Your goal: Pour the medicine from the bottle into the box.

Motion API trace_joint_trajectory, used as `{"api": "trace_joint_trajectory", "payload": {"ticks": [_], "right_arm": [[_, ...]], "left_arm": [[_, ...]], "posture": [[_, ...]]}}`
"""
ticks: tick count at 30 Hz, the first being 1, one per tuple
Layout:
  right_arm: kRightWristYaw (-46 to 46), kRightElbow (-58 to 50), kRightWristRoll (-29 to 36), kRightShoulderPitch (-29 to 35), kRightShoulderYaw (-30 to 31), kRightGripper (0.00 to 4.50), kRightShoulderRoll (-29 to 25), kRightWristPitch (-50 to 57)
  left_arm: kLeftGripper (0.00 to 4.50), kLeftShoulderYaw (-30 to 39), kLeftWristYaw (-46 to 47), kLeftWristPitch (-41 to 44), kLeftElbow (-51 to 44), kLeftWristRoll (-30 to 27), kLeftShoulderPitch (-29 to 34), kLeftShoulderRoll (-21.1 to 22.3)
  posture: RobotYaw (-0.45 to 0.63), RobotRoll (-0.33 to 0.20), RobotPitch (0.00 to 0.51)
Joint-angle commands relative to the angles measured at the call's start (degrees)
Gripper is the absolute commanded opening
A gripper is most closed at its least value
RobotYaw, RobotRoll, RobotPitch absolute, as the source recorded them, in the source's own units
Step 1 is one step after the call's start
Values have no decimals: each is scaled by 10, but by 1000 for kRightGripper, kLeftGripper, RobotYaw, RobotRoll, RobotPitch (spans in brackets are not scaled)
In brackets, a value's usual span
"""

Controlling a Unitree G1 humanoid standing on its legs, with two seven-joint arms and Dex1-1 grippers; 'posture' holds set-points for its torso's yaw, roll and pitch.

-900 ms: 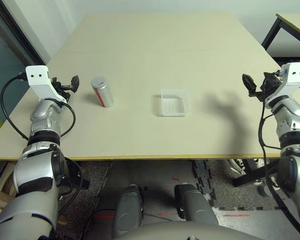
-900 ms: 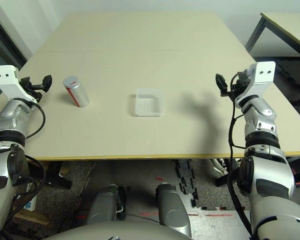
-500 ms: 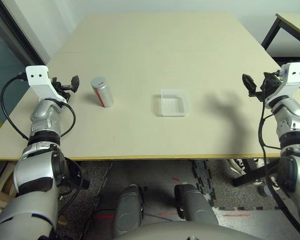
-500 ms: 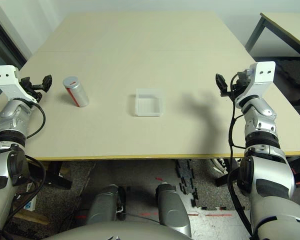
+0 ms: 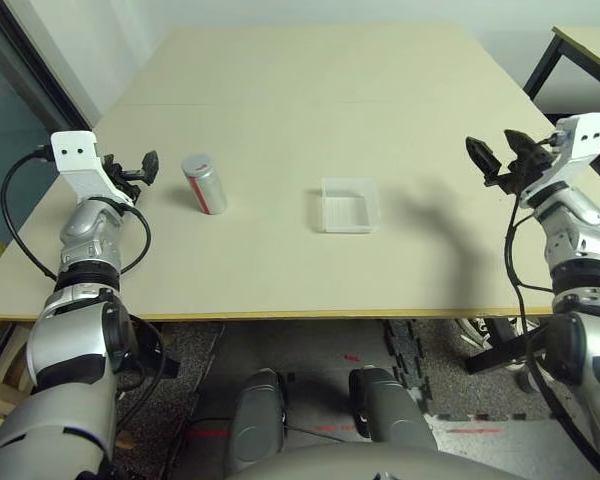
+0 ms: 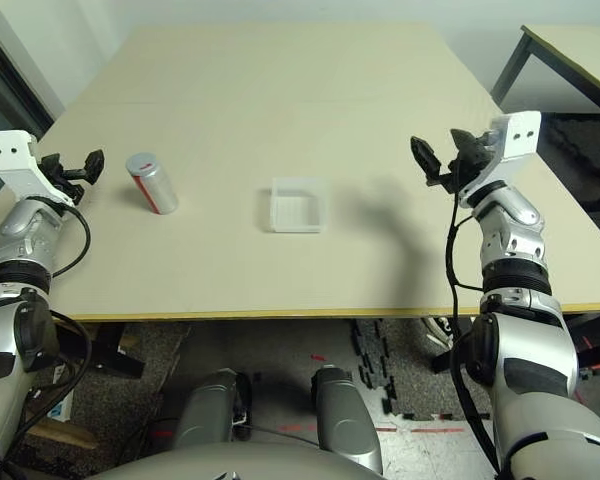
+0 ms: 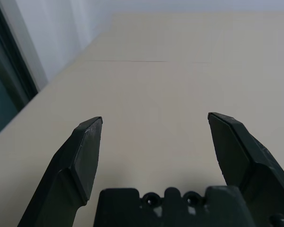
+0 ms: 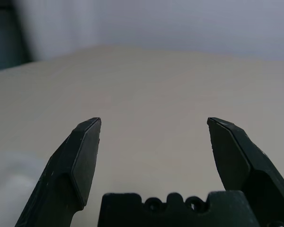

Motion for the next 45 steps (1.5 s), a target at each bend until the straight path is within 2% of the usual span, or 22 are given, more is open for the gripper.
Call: {"api": "trace_joint_trajectory", "payload": {"ticks": [1, 6, 9, 21, 27, 32, 45], "right_arm": [[68, -82, 26, 34, 32, 4459, 5, 56], [161, -206, 43, 97, 90, 4459, -10, 120], [185, -237, 40, 114, 109, 4459, -16, 127], [227, -254, 29, 128, 144, 4459, -18, 138], [228, -248, 20, 127, 150, 4459, -15, 128], [226, -251, 17, 127, 152, 4459, -11, 128], [213, -270, 17, 140, 149, 4459, -12, 131]], "left_arm": [[4500, 6, -8, 6, -10, -4, 2, 14], [4500, 17, -25, 24, -38, -19, -3, 18], [4500, 16, -38, 40, -73, -26, 5, 11], [4500, -10, -76, 200, -373, -79, 86, -42], [4500, -27, -93, 261, -447, -97, 99, -52], [4500, -53, -99, 254, -432, -73, 103, -61], [4500, -89, -116, 146, -270, -20, 78, -84]], "posture": [[-98, 0, 81], [-88, 0, 77], [-86, 0, 77], [-66, 0, 84], [-60, 0, 91], [-66, 0, 91], [-108, 0, 88]]}}
